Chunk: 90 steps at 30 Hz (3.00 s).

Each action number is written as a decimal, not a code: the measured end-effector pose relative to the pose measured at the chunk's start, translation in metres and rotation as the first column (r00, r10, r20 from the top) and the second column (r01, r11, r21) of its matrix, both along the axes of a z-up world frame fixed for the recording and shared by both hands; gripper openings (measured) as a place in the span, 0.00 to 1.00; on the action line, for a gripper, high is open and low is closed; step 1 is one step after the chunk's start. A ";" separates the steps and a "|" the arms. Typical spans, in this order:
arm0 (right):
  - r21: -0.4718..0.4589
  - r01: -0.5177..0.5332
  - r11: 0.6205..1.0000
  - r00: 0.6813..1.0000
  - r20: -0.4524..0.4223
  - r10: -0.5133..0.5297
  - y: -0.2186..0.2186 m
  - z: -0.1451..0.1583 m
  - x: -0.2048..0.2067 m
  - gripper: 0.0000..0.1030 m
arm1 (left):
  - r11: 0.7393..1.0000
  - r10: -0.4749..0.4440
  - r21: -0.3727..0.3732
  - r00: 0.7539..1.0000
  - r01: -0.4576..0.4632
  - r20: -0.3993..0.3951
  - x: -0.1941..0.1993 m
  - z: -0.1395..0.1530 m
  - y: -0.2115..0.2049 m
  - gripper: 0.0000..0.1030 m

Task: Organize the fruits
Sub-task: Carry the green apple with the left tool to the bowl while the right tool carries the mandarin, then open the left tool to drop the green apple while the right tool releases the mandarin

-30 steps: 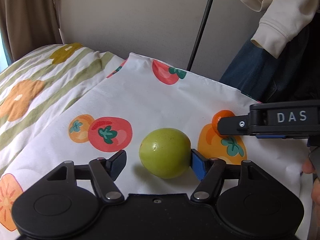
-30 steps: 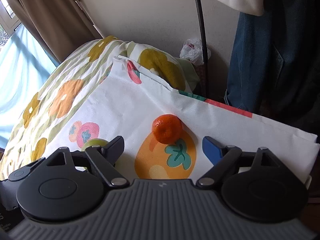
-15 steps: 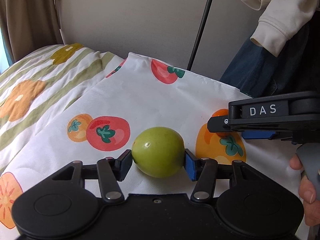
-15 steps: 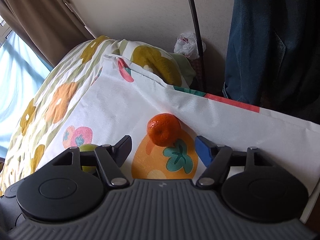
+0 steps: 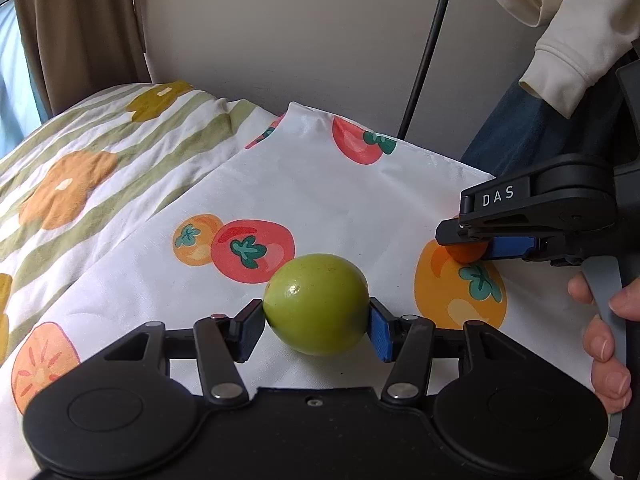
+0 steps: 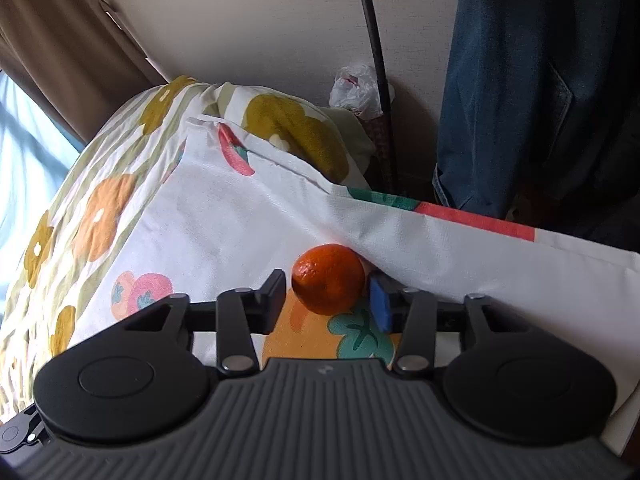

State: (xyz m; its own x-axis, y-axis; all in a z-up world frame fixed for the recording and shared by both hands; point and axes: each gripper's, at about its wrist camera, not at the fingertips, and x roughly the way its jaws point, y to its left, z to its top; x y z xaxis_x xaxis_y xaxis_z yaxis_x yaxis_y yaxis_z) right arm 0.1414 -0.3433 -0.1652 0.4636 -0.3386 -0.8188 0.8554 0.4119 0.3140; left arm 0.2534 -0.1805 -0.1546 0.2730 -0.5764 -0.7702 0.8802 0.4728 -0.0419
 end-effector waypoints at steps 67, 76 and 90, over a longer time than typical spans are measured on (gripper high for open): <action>-0.209 -0.885 0.416 0.418 0.039 0.908 0.282 0.072 0.063 0.52 | 0.602 0.783 -0.049 0.578 -0.797 0.229 -0.095 0.054 0.276 0.57; -0.215 -0.903 0.373 0.376 0.028 0.926 0.307 0.063 0.084 0.52 | 0.633 0.750 -0.021 0.607 -0.774 0.264 -0.088 0.041 0.273 0.57; -0.208 -0.911 0.356 0.362 0.009 0.932 0.308 0.056 0.087 0.52 | 0.648 0.713 -0.008 0.604 -0.761 0.356 -0.097 0.036 0.260 0.88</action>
State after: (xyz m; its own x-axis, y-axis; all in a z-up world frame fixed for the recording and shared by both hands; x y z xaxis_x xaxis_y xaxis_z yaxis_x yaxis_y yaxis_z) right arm 0.2287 -0.0350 -0.1092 0.6379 0.2561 -0.7262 -0.1274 0.9652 0.2285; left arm 0.1568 0.0799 -0.1183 0.7861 0.0261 -0.6175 0.1812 0.9455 0.2706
